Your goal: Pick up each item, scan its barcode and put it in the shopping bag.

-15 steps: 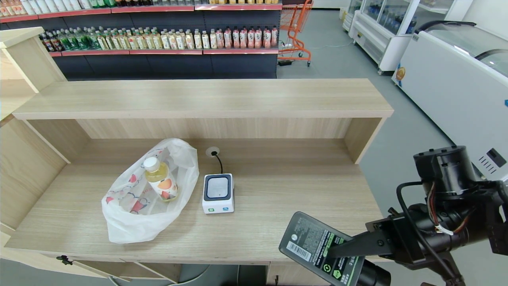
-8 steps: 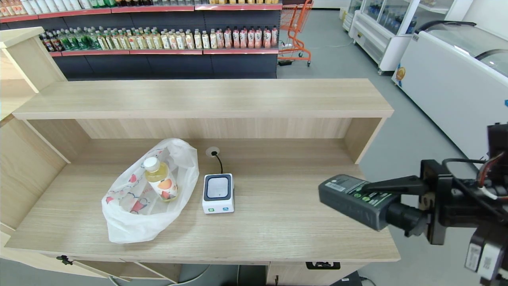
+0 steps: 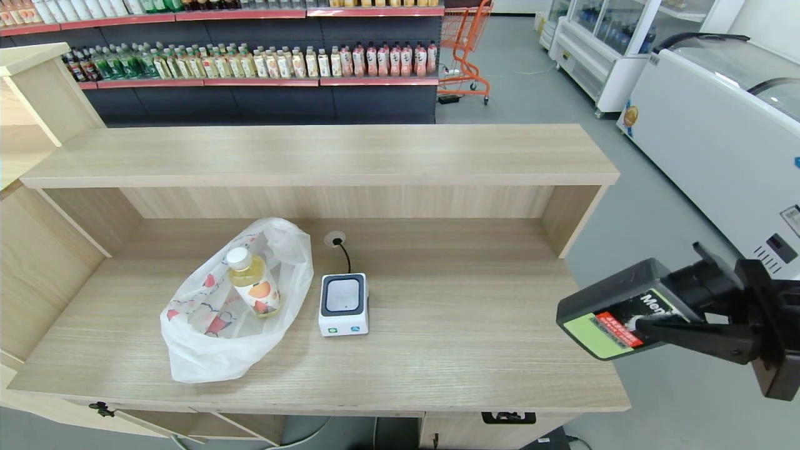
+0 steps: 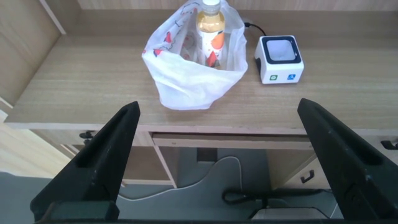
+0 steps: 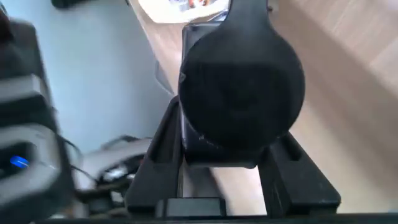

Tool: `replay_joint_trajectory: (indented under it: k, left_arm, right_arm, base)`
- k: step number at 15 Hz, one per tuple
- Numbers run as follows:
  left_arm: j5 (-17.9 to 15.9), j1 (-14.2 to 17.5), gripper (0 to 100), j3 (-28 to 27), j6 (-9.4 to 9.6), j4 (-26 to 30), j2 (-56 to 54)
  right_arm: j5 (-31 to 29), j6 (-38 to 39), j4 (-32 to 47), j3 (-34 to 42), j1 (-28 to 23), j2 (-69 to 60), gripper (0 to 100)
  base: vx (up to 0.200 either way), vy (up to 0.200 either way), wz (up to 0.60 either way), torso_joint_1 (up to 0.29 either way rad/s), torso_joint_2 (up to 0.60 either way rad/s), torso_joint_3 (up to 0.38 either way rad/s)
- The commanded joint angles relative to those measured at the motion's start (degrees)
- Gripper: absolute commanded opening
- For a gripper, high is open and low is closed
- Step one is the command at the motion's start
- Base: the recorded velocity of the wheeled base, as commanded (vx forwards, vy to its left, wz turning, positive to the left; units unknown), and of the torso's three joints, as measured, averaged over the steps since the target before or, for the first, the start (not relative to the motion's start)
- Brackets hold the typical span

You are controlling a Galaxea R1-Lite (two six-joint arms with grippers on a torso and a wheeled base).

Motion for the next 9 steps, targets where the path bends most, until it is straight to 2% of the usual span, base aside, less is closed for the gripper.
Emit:
replay_joint_trajectory:
  k: [1, 5, 9]
  left_arm:
    - [0.0, 0.0, 100, 0.0, 0.02, 0.0, 0.0]
    - [0.0, 0.0, 100, 0.0, 0.02, 0.0, 0.0]
    - [0.0, 0.1, 100, 0.0, 0.02, 0.0, 0.0]
  right_arm:
    - [-0.3, 15.6, -0.1, 0.1, -1.5, 1.4, 0]
    - [-0.3, 29.4, -6.3, 0.0, -1.3, 10.4, 0]
    - [-0.2, 31.7, -9.4, 0.1, -1.1, 16.5, 0]
  base:
    - [0.0, 0.0, 0.0, 0.0, 0.0, 0.0]
    - [0.0, 0.0, 0.0, 0.0, 0.0, 0.0]
    - [0.0, 0.0, 0.0, 0.0, 0.0, 0.0]
